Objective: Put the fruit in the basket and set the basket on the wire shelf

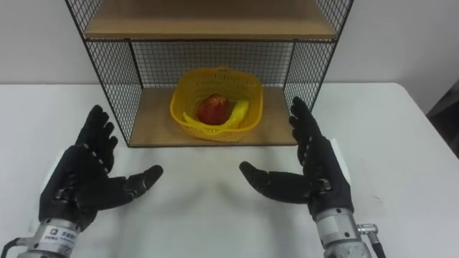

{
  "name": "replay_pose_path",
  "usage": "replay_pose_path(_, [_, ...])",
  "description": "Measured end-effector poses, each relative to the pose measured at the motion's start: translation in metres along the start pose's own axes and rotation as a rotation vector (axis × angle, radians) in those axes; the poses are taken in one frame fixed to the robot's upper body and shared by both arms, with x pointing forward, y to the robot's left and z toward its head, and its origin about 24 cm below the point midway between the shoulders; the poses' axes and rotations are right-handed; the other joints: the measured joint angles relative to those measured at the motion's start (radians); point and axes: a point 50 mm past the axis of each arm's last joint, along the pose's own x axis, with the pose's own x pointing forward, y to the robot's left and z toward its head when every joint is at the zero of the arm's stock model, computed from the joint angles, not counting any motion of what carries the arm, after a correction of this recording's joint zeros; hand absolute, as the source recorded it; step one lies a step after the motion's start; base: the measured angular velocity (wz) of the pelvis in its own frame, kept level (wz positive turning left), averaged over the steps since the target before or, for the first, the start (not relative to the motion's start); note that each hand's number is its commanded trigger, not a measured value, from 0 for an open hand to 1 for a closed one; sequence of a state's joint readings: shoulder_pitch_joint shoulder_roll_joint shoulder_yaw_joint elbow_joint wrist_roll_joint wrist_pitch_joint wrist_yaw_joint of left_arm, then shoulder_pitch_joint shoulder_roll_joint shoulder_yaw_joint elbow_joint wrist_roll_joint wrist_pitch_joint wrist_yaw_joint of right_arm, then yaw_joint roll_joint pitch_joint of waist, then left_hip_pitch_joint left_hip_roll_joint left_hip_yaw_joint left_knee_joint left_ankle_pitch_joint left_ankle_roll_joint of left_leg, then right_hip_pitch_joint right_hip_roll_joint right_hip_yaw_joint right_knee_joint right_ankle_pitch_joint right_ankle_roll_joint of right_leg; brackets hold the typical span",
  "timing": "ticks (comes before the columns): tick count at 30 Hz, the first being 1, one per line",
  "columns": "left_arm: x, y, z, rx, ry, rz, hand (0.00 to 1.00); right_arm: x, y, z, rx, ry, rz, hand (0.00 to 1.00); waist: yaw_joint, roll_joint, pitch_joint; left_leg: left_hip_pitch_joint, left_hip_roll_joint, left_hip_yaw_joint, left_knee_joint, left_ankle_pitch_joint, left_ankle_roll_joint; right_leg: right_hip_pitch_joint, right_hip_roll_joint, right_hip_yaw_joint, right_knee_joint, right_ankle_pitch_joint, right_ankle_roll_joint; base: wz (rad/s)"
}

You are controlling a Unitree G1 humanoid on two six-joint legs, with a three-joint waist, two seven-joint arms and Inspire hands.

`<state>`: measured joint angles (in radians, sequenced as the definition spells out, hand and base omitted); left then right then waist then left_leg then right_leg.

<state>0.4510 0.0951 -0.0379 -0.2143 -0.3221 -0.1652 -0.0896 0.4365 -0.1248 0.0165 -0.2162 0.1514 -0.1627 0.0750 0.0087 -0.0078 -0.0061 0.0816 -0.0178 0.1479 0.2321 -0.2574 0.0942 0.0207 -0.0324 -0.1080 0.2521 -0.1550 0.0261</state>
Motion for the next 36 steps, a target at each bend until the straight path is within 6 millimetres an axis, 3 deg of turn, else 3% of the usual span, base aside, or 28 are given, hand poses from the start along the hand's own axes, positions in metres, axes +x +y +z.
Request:
replay_pose_path(7, [-0.003, 0.018, 0.011, 0.067, -0.082, 0.179, 0.0, -0.005, -0.007, 0.001, -0.023, -0.019, -0.071, 0.0, 0.006, 0.002, 0.0025, -0.002, 0.0, 0.0, -0.004, 0.002, -0.003, -0.001, 0.001, -0.001, -0.004, 0.001, -0.002, 0.0])
replay_pose_path(10, [-0.005, 0.032, 0.021, 0.094, -0.142, 0.305, 0.0, -0.006, -0.019, 0.006, -0.058, -0.056, -0.167, 0.0, 0.02, 0.007, 0.0054, -0.003, 0.0, -0.004, -0.005, 0.002, -0.003, -0.001, 0.002, -0.002, -0.006, 0.002, -0.002, 0.01])
replay_pose_path(13, [-0.012, 0.053, 0.044, 0.143, -0.252, 0.457, 0.0, -0.009, -0.042, 0.015, -0.114, -0.101, -0.31, 0.0, 0.032, 0.011, 0.0065, -0.001, -0.001, -0.007, -0.007, 0.003, -0.004, 0.004, 0.003, -0.005, -0.012, 0.004, -0.003, 0.01])
replay_pose_path(19, [-0.05, 0.109, 0.094, 0.231, -0.529, 0.922, 0.0, -0.031, -0.097, 0.055, -0.283, -0.296, -0.732, 0.0, 0.051, 0.023, 0.0052, 0.0, -0.003, -0.022, -0.014, 0.006, -0.006, 0.002, -0.001, -0.018, -0.01, 0.003, -0.002, 0.06])
replay_pose_path(22, [-0.076, 0.133, 0.117, 0.218, -0.651, 1.148, 0.0, -0.044, -0.126, 0.085, -0.335, -0.439, -0.955, 0.0, 0.058, 0.029, 0.0066, -0.004, -0.005, -0.019, -0.024, 0.011, -0.007, -0.007, -0.001, -0.014, -0.007, 0.003, -0.003, -0.02])
replay_pose_path(24, [-0.099, 0.15, 0.137, 0.224, -0.754, 1.315, 0.0, -0.064, -0.148, 0.105, -0.331, -0.551, -1.143, 0.0, 0.062, 0.026, 0.0067, -0.011, -0.004, -0.019, -0.026, 0.012, -0.008, -0.023, -0.001, -0.012, 0.007, 0.0, -0.004, -0.02])
replay_pose_path(26, [-0.115, 0.16, 0.147, 0.176, -0.813, 1.418, 0.0, -0.081, -0.162, 0.107, -0.261, -0.577, -1.281, 0.0, 0.063, 0.024, 0.0079, -0.016, -0.004, -0.019, -0.024, 0.012, -0.008, -0.029, -0.002, -0.015, 0.006, 0.0, -0.004, 0.0])
replay_pose_path(28, [-0.128, 0.168, 0.149, 0.094, -0.835, 1.511, 0.0, -0.097, -0.175, 0.099, -0.167, -0.549, -1.41, 0.0, 0.063, 0.019, 0.0044, -0.02, -0.005, -0.02, -0.024, 0.012, -0.008, -0.032, -0.003, -0.018, 0.01, -0.001, -0.004, 0.0])
replay_pose_path(31, [-0.15, 0.195, 0.129, 0.016, -0.7, 1.704, 0.0, -0.129, -0.199, 0.067, -0.001, -0.38, -1.622, 0.0, 0.051, 0.02, -0.0004, -0.026, -0.01, -0.042, -0.024, 0.013, -0.007, -0.032, -0.015, -0.032, 0.014, -0.005, -0.002, 0.18])
replay_pose_path(33, [-0.173, 0.214, 0.094, -0.076, -0.505, 1.872, 0.0, -0.163, -0.215, 0.027, 0.129, -0.171, -1.815, 0.0, 0.05, 0.02, -0.0028, -0.034, -0.012, -0.045, -0.022, 0.013, -0.006, -0.04, -0.019, -0.032, 0.023, -0.01, -0.001, 0.09])
replay_pose_path(34, [-0.179, 0.218, 0.084, -0.104, -0.457, 1.914, 0.0, -0.17, -0.216, 0.016, 0.156, -0.11, -1.86, 0.0, 0.048, 0.02, -0.0028, -0.035, -0.012, -0.045, -0.022, 0.013, -0.006, -0.041, -0.018, -0.032, 0.023, -0.01, -0.001, 0.0])
replay_pose_path(36, [-0.204, 0.226, 0.043, -0.221, -0.253, 2.073, 0.0, -0.197, -0.214, -0.025, 0.234, 0.128, -1.99, 0.0, 0.05, 0.025, -0.0054, -0.036, -0.014, -0.044, -0.022, 0.013, -0.007, -0.043, -0.02, -0.033, 0.024, -0.013, -0.003, 0.0])
